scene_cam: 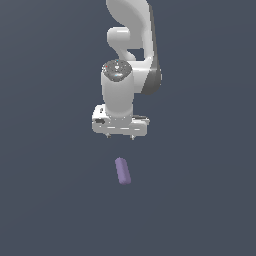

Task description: Pick up the object and move it to a goal position.

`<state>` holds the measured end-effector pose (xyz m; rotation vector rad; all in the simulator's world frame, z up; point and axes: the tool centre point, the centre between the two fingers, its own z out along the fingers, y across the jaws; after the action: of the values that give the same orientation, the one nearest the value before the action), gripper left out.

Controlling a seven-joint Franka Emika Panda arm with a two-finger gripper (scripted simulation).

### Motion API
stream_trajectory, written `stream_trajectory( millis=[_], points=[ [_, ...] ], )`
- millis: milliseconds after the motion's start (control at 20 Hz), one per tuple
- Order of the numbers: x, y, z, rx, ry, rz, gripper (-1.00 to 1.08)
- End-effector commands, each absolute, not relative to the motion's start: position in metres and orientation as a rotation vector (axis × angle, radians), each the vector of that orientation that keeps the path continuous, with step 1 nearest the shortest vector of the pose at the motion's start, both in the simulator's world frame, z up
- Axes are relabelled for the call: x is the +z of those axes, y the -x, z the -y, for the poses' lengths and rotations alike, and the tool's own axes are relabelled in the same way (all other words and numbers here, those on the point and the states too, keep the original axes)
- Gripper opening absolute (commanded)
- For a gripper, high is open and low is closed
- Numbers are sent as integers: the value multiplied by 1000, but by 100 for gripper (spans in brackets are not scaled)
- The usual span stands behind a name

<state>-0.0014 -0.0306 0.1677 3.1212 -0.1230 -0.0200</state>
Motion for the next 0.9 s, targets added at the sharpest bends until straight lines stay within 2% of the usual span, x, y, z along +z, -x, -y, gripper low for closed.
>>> stream_trajectory(
  millis=[0,850],
  points=[
    [168,1,31,-20,-3121,123,100],
    [175,-8,12,1,-3131,17,100]
  ],
)
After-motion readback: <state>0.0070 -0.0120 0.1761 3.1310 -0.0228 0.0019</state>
